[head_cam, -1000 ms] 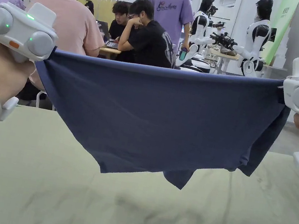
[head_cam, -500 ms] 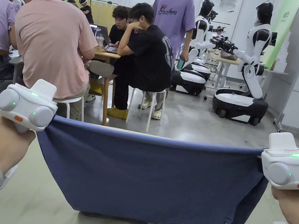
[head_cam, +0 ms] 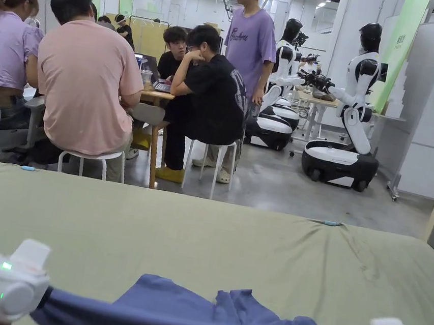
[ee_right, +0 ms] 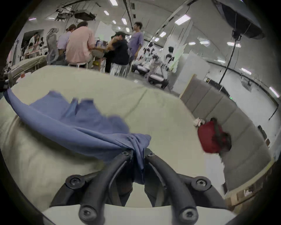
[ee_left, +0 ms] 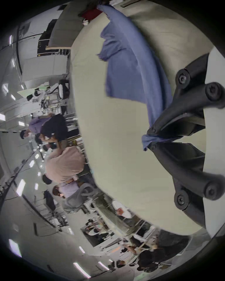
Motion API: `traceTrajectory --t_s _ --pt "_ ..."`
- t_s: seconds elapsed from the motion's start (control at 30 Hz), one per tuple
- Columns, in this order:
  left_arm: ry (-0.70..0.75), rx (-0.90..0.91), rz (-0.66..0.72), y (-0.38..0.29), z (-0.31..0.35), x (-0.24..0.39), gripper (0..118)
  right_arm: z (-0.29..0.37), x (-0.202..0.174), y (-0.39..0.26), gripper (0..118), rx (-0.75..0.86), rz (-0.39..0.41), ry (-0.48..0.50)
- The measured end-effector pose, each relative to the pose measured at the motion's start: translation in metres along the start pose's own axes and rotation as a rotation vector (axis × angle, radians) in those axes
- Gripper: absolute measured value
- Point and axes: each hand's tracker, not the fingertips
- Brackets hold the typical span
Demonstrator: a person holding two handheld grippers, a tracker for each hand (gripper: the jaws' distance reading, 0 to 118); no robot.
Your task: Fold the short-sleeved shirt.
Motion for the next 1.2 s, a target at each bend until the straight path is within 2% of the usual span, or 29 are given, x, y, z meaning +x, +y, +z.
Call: traceTrajectory --t_s 0.13,0.2,0.23,0.27,0.3,0.33,0.37,0.4,0.5,0.6,0.63,0.7,0.73,0.77,0.8,0.83,0.87,0.93,1.07,1.2 --pt "-0.05 -0.121 0.047 -0.071 -0.016 0.005 4 -0.008 -0.026 -0.069 12 -0.122 -0.054 0.052" --pt "-0.048 -0.151 0.07 -0.085 -0.018 0.007 5 -0.003 -0.032 -0.08 12 -0.14 -0.082 0.068" --pt "-0.07 -0.147 0.091 -0.086 -0.018 0.005 12 -0.001 -0.033 -0.081 18 -0.12 -0.11 0.088" --pt "-0.076 -0.131 0.091 -0.085 -0.014 0.004 27 0.002 -0.033 -0.079 34 -0.099 -0.124 0.109" --pt "-0.068 -0.106 0.091 -0.081 -0.008 0.004 51 0.006 -0.03 -0.076 59 -0.1 -0.113 0.108" --pt "-0.057 -0.06 0.086 -0.076 0.0 0.004 82 0.013 -0.032 -0.068 81 -0.096 -0.1 0.1" --pt "-0.061 -0.024 0.099 -0.069 0.004 0.001 98 0.02 -0.034 -0.062 87 -0.073 -0.09 0.092" --pt "-0.062 0.026 0.124 -0.06 0.015 0.002 104 0.03 -0.038 -0.054 88 -0.012 -0.099 0.093" --pt "-0.11 0.184 0.158 -0.029 0.053 0.026 106 0.06 -0.057 -0.02 88 0.106 -0.172 0.115" --pt "-0.165 0.22 0.144 -0.004 0.072 0.061 107 0.087 -0.093 0.013 89 0.194 -0.177 0.174" --pt "-0.186 0.237 0.146 0.001 0.078 0.075 107 0.096 -0.11 0.021 93 0.212 -0.166 0.194" --pt "-0.204 0.247 0.141 0.007 0.084 0.093 104 0.103 -0.129 0.031 99 0.248 -0.148 0.211" --pt "-0.216 0.26 0.133 0.008 0.088 0.1 91 0.109 -0.14 0.035 95 0.258 -0.134 0.211" --pt "-0.214 0.27 0.112 0.006 0.087 0.107 70 0.114 -0.148 0.037 83 0.271 -0.124 0.21" --pt "-0.188 0.273 0.086 0.005 0.089 0.113 33 0.117 -0.155 0.04 58 0.281 -0.114 0.207" --pt "-0.181 0.271 0.063 0.004 0.088 0.117 0 0.117 -0.158 0.044 8 0.282 -0.111 0.202" --pt "-0.183 0.274 0.072 0.002 0.088 0.119 0 0.117 -0.164 0.046 0 0.287 -0.111 0.183" --pt "-0.279 0.206 0.069 0.001 0.087 0.119 0 0.116 -0.167 0.051 0 0.291 -0.12 0.211" --pt "-0.248 0.196 0.09 0.001 0.082 0.099 0 0.109 -0.169 0.05 0 0.271 -0.121 0.224" --pt "-0.22 -0.041 0.162 0.0 0.042 0.035 0 0.1 -0.172 0.042 0 0.253 -0.098 0.249"
